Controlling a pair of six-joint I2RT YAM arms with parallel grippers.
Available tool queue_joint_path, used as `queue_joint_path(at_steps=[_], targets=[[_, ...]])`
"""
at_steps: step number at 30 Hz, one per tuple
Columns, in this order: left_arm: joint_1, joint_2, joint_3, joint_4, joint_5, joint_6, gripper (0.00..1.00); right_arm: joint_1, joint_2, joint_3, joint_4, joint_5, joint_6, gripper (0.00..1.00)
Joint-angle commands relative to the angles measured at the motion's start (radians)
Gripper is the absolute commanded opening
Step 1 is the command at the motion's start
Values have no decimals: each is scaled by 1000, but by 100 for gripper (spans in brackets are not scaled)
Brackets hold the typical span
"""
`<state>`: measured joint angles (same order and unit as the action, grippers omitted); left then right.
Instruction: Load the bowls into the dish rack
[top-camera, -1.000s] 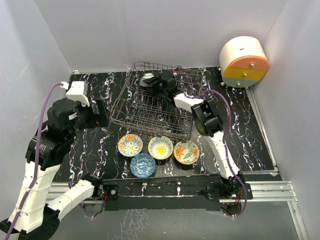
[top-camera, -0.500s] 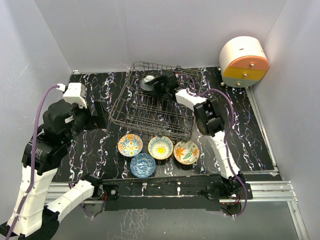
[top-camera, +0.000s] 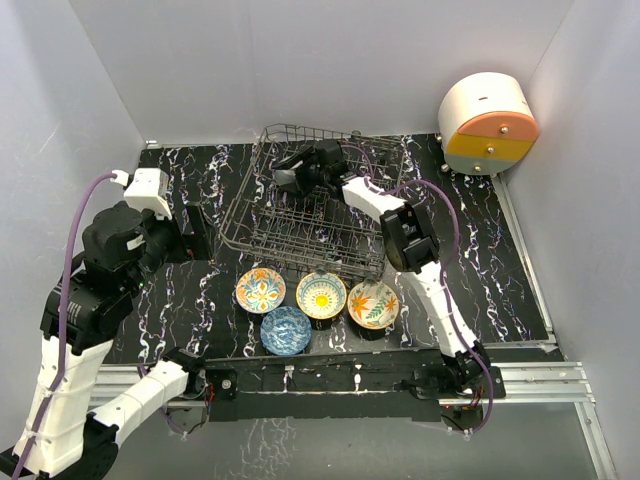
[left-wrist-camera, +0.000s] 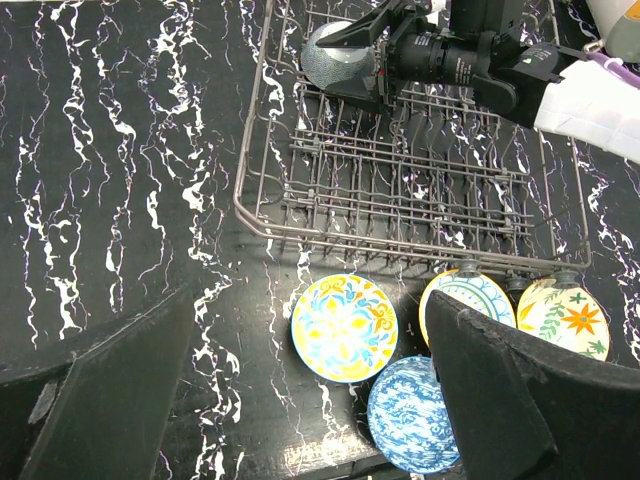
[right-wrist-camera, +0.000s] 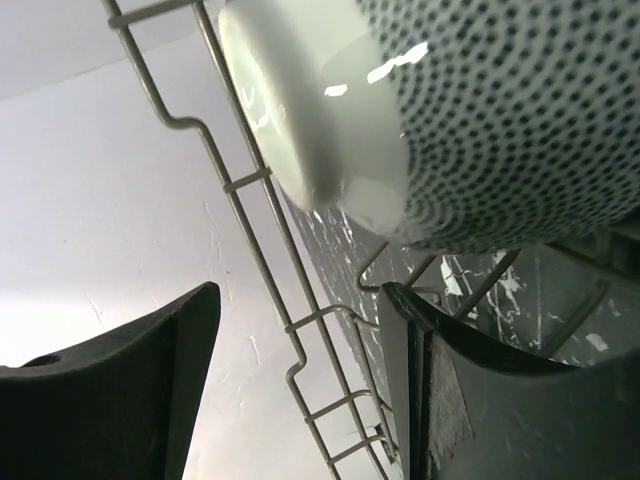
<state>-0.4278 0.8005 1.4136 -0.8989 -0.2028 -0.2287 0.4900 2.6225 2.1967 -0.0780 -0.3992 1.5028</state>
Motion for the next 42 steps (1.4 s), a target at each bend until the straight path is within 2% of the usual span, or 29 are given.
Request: queue_joint_path(at_steps=[1,9,14,17,21,25,31,34,38,42], targets=[[-3,-9,23,-4,0,4,97,11,-44,-22,74,-48,46,67],[-3,4,17,10,6,24,97,12,-118,-35,120,-70,36,67],[-3,14,22,-3,6,41,97,12,-231,-76,75,-55,-36,67],[-3,17,26,-5,11,45,97,13,-290,-77,-11,-43,-114,67],[-3,20,40,-5,1,48,97,13,-398,-91,-190,-5,-287,67],[-3,48,90,-36,3,52,97,20,-557,-116,-510,97,-529,67],[-3,82,145,-80,23,43,97,80,-905,-387,-886,361,-742,67],[-3,100,167,-104,24,33,97,150,-1054,-518,-1027,451,-747,66],[-3,108,178,-106,19,26,97,314,-1226,-679,-1194,550,-639,63],[-3,102,154,-87,25,22,97,453,-1343,-839,-1232,529,-473,58]])
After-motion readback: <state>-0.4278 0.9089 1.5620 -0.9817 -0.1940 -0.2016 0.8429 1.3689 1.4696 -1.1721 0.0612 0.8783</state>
